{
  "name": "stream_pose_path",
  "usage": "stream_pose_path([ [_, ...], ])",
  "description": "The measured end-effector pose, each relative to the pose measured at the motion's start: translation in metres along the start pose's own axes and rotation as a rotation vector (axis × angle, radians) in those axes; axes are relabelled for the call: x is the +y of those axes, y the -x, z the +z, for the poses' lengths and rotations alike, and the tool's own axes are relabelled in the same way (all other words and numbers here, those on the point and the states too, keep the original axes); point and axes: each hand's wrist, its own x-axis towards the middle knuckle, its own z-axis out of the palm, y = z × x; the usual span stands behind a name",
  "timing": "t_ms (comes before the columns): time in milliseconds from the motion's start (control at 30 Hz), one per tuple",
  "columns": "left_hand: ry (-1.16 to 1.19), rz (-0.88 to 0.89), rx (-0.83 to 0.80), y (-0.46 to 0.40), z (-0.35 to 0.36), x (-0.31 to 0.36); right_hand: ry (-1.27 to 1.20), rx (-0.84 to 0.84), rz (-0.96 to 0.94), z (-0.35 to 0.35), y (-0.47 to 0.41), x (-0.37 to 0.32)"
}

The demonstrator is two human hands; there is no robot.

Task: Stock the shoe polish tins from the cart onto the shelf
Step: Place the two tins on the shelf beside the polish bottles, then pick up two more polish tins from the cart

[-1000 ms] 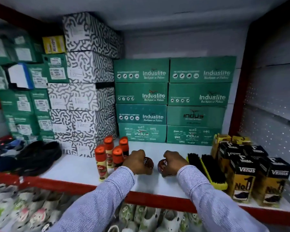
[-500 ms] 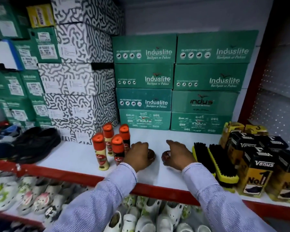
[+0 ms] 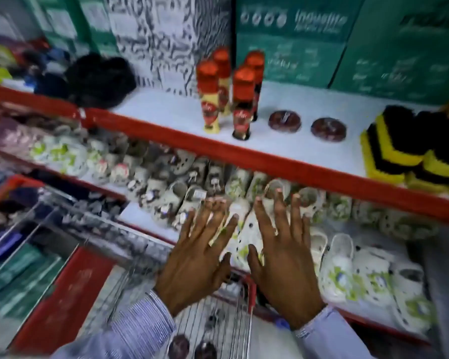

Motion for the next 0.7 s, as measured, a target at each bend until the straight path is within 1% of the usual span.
stream_pose_path([
  [133, 0.0, -0.225, -0.226, 0.077, 0.059, -0.028, -0.035, -0.202, -0.029, 0.077, 0.042, -0.019],
  [300, -0.019, -0.384, -0.519, 0.149, 0.132, -0.05, -0.027, -0.443, -0.029, 0.173, 0.091, -0.04],
  [400, -0.014, -0.419, -0.677, 0.18, 0.173, -0.057, -0.002, -0.65, -0.052, 0.234, 0.125, -0.045],
  [500, 0.03, -0.456, -0.825, 0.213, 0.217, -0.062, -0.009, -0.832, -0.005, 0.291, 0.157, -0.046],
  [567, 0.083, -0.483, -0.954, 0.23, 0.24, -0.062, 0.016, -0.937, 0.057, 0.326, 0.173, -0.045],
  [600, 0.104, -0.47, -0.987, 0.238, 0.252, -0.061, 0.027, -1.015, 0.108, 0.342, 0.18, -0.045],
  [667, 0.15, -0.455, -1.029, 0.249, 0.274, -0.062, 0.049, -1.114, 0.189, 0.367, 0.189, -0.046],
  [700, 0.167, -0.421, -1.088, 0.256, 0.285, -0.062, 0.055, -1.158, 0.222, 0.378, 0.193, -0.048],
])
